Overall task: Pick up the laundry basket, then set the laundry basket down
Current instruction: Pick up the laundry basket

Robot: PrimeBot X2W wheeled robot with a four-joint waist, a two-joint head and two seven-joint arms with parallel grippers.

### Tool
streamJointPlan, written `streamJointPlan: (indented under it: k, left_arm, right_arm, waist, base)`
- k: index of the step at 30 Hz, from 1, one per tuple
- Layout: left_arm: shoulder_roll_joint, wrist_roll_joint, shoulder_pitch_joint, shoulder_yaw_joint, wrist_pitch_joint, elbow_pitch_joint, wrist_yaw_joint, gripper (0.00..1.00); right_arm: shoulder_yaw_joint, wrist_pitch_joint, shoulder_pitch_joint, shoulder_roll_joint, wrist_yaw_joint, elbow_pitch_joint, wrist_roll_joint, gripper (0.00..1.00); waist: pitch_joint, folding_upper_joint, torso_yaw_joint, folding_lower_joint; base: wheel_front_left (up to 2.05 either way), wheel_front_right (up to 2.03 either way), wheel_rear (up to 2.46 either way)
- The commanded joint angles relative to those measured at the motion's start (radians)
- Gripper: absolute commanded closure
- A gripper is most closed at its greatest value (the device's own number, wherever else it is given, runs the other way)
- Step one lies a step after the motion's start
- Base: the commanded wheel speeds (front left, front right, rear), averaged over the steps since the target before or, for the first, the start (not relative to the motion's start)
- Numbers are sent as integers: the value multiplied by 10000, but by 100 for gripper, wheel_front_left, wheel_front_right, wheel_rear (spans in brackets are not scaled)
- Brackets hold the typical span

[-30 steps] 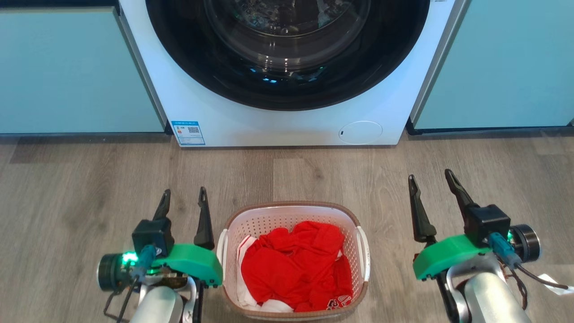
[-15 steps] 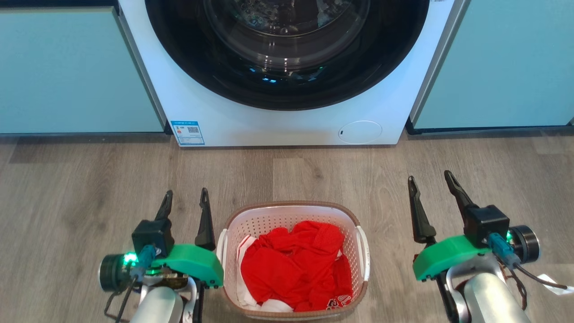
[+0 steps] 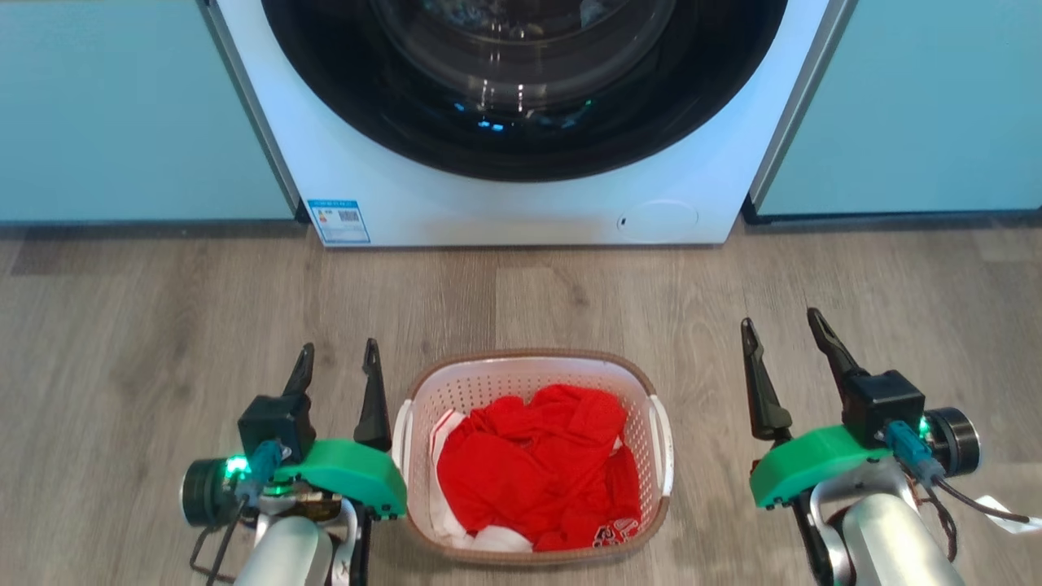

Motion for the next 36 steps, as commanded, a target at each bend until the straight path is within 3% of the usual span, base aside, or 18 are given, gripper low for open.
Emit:
streamJointPlan:
  k: [1,8,16,28,36]
  left_arm:
    - [-20,-102,-527,320,-65,-241,-35,0]
    - [-20,-697,-1404,217,-65,687,-108,0]
    - [-20,-525,-2491,161,-65,1866,-223,0]
    - [-20,-846,-4636,-131,-65,5327,-1315,0]
    - [-20,-1127,-5698,-572,-65,7346,-1673,0]
  right_arm:
    - [169,-51,-468,-1,71,-230,-107,0]
    - [32,-51,-1335,-1,71,805,-446,0]
    - [356,-51,-2574,-1,71,2390,-280,0]
    - [1544,-44,-4825,-1,71,5647,975,0]
    - [2480,226,-6072,-1,71,7618,2441,0]
  waist:
    - [262,0,8,0]
    - [1878,0,-5,0]
    - [3401,0,-95,0]
    - [5579,0,-94,0]
    - [6470,0,-4,0]
  base:
    - [0,0,0]
    - [0,0,0]
    - [0,0,0]
    - [0,0,0]
    - [0,0,0]
